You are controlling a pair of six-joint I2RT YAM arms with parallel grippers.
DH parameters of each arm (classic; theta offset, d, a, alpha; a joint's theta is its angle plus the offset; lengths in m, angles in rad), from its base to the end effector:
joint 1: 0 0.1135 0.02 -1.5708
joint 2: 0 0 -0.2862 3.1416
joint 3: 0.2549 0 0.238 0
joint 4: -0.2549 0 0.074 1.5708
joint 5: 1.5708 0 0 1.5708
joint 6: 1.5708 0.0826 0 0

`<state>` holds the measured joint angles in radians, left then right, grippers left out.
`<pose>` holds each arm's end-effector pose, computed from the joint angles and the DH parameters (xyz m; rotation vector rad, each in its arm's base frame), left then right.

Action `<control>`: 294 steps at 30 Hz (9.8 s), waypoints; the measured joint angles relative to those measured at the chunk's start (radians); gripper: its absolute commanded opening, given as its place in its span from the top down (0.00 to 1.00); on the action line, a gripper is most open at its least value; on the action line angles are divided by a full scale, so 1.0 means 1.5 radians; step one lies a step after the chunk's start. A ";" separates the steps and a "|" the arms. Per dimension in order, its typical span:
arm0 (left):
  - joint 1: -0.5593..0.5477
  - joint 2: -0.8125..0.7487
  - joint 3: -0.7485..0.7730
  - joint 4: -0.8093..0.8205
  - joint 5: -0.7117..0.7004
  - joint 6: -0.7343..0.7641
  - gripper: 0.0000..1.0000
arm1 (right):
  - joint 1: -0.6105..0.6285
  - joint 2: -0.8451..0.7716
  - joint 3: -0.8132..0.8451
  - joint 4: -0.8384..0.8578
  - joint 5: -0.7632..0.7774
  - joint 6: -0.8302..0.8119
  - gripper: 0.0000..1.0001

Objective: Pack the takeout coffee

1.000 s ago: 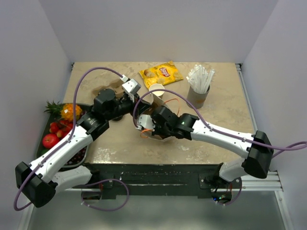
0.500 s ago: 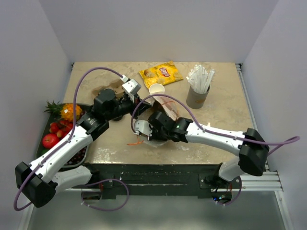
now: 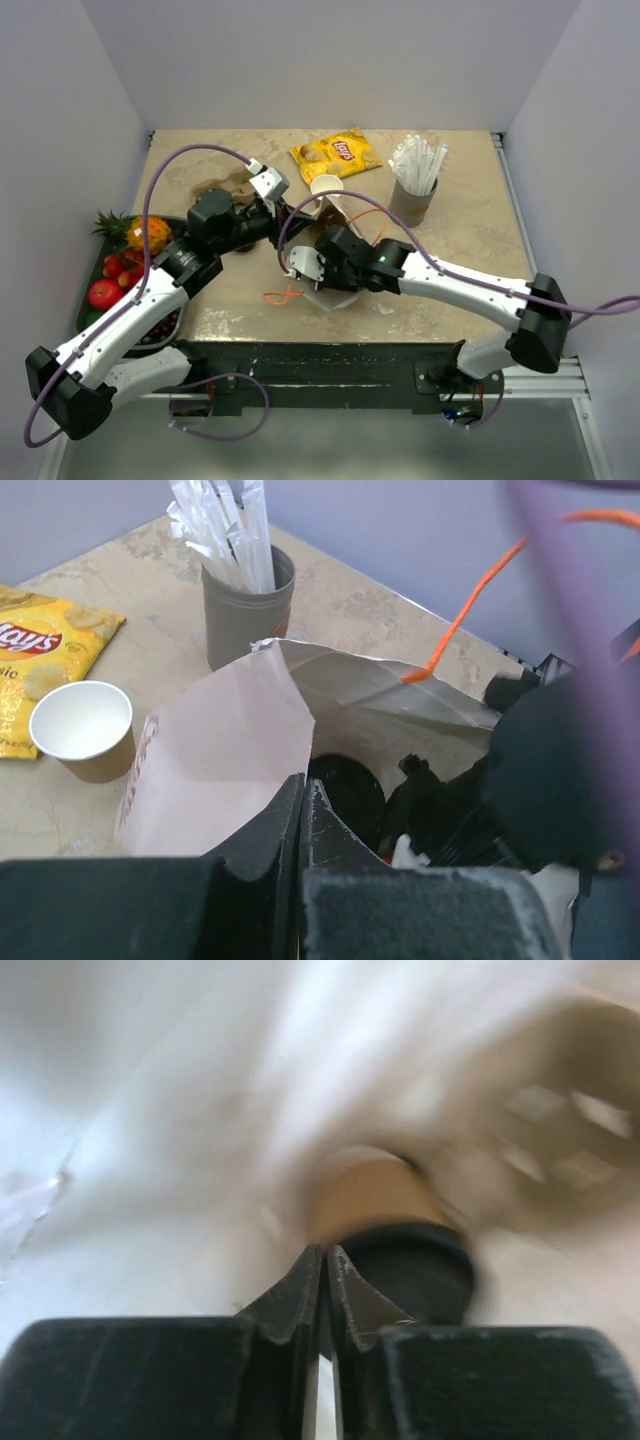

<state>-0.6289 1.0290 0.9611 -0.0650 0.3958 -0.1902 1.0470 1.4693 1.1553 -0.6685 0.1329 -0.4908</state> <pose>0.1876 -0.1759 0.3831 0.6840 1.6495 -0.9365 0.1671 0.2674 0.2545 -1.7296 1.8614 0.0487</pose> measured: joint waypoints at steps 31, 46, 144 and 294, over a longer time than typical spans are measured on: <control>-0.009 -0.022 -0.018 0.027 0.032 -0.006 1.00 | 0.000 -0.086 0.037 -0.058 -0.027 -0.074 0.82; -0.009 0.006 -0.017 0.022 0.031 -0.003 1.00 | 0.000 -0.023 0.026 -0.024 0.021 -0.123 0.84; 0.206 0.272 0.337 -0.184 -0.147 0.116 0.01 | -0.593 -0.033 0.300 -0.016 -0.052 0.245 0.02; 0.139 0.249 0.340 -0.184 0.087 0.069 0.23 | -0.603 0.015 0.288 -0.027 -0.205 0.181 0.46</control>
<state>-0.4206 1.4021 1.4708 -0.3412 0.5270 -0.0864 0.1429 1.4918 1.5871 -0.7094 -0.1753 -0.2195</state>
